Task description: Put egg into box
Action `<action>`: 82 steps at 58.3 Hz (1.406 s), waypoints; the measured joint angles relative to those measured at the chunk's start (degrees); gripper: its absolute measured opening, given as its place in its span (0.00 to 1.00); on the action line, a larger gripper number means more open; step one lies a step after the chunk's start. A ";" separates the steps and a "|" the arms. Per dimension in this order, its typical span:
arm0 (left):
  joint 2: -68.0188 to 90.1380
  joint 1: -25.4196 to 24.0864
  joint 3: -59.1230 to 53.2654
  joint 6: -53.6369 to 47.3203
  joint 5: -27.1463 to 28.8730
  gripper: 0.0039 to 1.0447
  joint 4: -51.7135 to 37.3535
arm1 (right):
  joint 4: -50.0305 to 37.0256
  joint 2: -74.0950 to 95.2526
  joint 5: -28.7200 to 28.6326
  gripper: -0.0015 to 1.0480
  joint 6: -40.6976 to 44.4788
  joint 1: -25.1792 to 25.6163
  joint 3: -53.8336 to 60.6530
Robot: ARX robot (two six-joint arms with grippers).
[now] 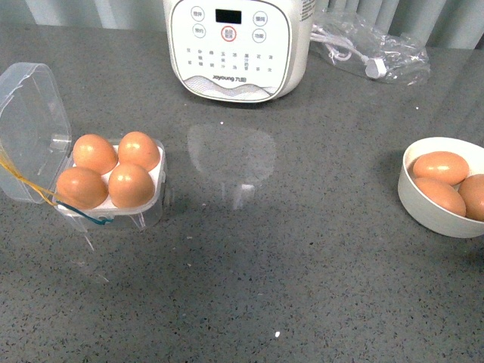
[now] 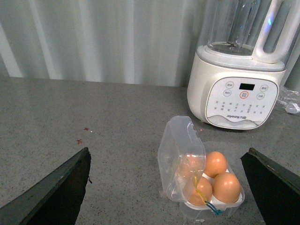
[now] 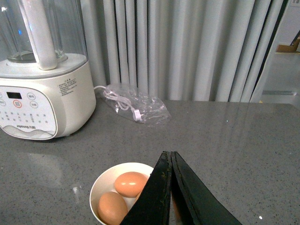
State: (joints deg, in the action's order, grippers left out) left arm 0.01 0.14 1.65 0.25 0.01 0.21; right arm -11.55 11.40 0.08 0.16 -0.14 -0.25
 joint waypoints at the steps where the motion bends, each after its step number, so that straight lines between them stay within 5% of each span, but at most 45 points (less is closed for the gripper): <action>1: 0.00 0.00 0.00 0.00 0.02 0.94 0.00 | 0.26 -0.28 0.00 0.03 0.00 0.00 0.00; 13: 0.00 0.00 0.00 0.00 0.04 0.94 0.00 | 11.02 -9.09 -0.11 0.03 0.02 0.00 -0.04; 32: 0.00 0.00 0.00 0.00 0.02 0.94 0.00 | 11.52 -11.15 -0.09 0.03 0.02 0.00 -0.04; 59: 0.00 0.00 0.00 0.00 0.00 0.94 0.00 | 11.52 -11.15 -0.07 0.93 0.02 0.00 -0.04; 82: 0.00 0.00 0.00 0.00 0.02 0.94 0.00 | 11.52 -11.15 -0.07 0.93 0.00 0.00 -0.04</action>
State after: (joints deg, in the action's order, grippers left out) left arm 0.01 0.14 1.65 0.25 0.03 0.21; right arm -0.03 0.25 0.01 0.16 -0.14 -0.30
